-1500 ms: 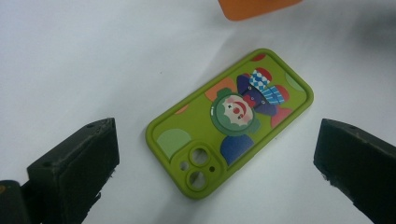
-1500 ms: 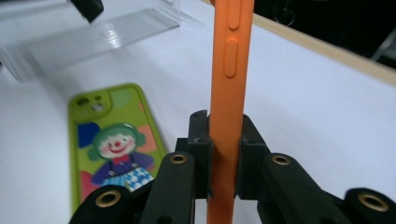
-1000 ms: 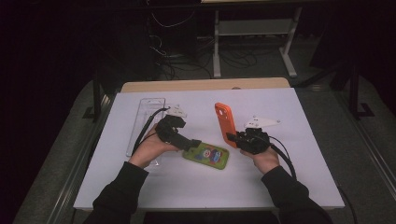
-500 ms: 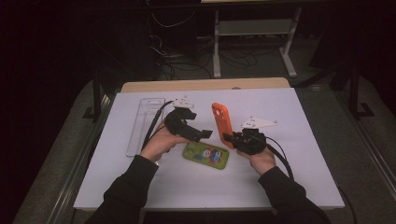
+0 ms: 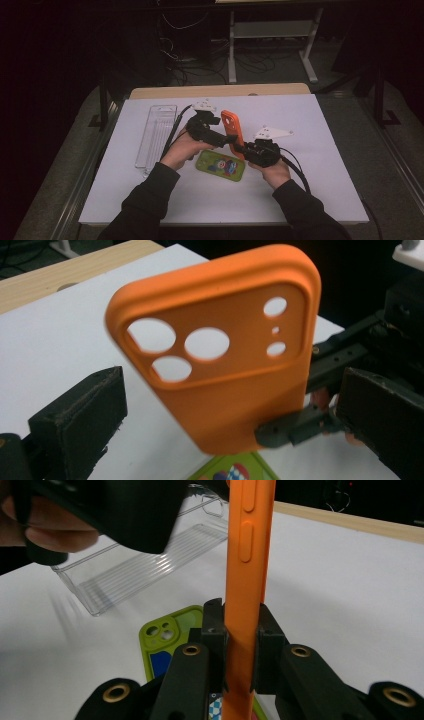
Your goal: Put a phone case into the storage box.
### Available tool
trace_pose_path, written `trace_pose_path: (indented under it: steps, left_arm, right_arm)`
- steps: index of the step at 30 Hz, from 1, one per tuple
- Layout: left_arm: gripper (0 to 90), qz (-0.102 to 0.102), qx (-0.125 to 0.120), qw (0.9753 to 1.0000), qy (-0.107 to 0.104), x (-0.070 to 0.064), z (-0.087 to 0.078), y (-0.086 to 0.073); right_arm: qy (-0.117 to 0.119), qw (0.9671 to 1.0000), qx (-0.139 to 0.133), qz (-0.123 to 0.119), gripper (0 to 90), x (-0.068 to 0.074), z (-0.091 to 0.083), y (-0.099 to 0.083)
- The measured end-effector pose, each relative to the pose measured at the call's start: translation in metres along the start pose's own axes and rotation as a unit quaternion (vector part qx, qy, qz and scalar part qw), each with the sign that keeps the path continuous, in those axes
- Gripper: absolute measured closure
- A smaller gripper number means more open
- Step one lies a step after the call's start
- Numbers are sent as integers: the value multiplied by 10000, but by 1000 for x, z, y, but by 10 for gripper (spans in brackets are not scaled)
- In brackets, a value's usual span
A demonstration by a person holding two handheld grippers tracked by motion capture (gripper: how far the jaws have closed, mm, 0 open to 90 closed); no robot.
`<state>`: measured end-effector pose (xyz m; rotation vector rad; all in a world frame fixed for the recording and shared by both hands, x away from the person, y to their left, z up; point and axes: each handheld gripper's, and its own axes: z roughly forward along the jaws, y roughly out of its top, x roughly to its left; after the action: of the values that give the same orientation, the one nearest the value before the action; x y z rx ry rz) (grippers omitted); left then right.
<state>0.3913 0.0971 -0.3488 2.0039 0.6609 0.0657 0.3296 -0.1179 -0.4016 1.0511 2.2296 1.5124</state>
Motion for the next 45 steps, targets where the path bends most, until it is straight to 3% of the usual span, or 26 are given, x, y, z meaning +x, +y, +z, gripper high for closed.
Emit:
trace_pose_path:
  steps: [17,27,37,38,42,45]
  left_arm:
    - [0,-168,-238,9996,0,1,13,3]
    - [111,-360,-486,9982,-3,2,12,2]
    - [152,-302,-426,9986,-10,2,10,1]
    - [153,-278,-427,9987,27,1,10,2]
    - [155,-226,-479,9984,189,6,3,4]
    - [154,-251,-513,9977,365,14,-5,8]
  right_arm:
    - [61,10000,-13,-17,789,4,1,1]
    - [36,10000,27,-53,789,5,2,0]
    - [-33,9997,95,-232,782,5,5,-1]
    - [-33,9996,107,-248,769,5,5,-1]
    - [-91,9996,212,-181,556,2,2,-1]
    - [-165,9995,215,-132,473,-3,-7,-3]
